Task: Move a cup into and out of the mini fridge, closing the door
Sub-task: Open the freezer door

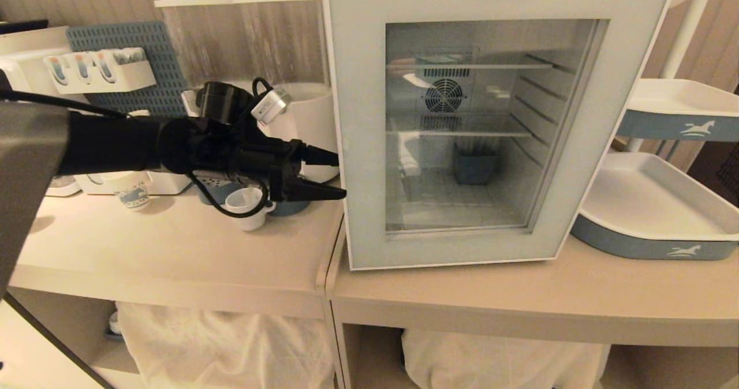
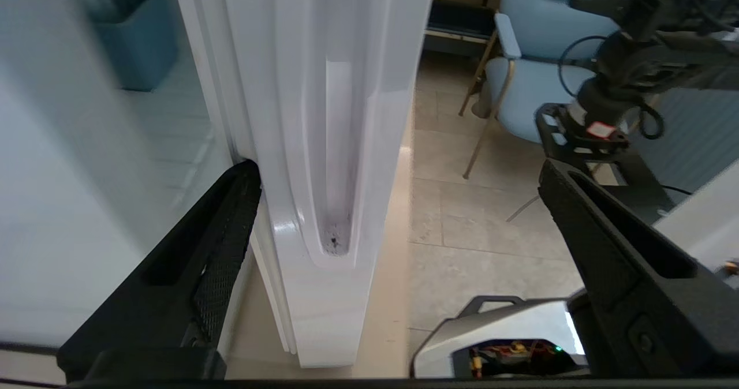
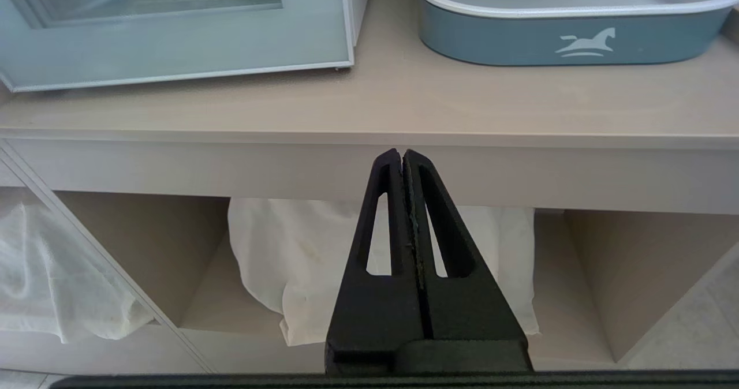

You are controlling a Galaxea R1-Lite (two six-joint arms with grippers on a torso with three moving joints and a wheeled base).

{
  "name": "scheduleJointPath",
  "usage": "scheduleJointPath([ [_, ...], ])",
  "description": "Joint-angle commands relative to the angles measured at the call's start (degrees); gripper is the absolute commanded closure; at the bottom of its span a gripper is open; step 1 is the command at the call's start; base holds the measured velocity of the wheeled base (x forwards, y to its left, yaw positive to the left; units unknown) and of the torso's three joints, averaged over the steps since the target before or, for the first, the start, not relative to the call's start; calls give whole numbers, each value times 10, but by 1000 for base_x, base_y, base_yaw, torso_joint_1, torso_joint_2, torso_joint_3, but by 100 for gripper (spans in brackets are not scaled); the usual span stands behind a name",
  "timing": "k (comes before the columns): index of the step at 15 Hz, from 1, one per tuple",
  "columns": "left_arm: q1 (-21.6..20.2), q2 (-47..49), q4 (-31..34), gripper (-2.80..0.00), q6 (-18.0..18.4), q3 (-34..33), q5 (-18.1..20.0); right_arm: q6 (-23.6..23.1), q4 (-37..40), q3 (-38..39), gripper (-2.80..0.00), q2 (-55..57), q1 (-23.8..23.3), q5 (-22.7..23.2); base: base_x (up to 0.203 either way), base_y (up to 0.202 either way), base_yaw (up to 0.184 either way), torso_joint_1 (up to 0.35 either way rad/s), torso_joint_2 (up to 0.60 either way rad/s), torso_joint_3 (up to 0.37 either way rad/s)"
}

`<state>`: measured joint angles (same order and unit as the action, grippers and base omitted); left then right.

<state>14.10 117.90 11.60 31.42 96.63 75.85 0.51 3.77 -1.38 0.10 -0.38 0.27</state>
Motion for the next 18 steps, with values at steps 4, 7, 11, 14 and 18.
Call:
scheduleJointPath([
  [4, 17, -73, -3, -280, 3, -68, -1, 1, 0, 0, 0, 0, 0, 0, 0, 0, 0, 0, 0, 0],
  [7, 41, -128, -3, -280, 2, -120, -4, 1, 0, 0, 0, 0, 0, 1, 0, 0, 0, 0, 0, 0],
  [11, 94, -191, -4, -280, -2, -180, -22, 1, 0, 1, 0, 1, 0, 0, 0, 0, 0, 0, 0, 0],
  [14, 166, -227, -4, -280, -11, -206, -57, 1, 0, 1, 0, 1, 0, 0, 0, 0, 0, 0, 0, 0],
  [18, 235, -245, -3, -280, -23, -213, -100, 1, 1, 1, 0, 0, 0, 0, 0, 0, 0, 0, 0, 0],
])
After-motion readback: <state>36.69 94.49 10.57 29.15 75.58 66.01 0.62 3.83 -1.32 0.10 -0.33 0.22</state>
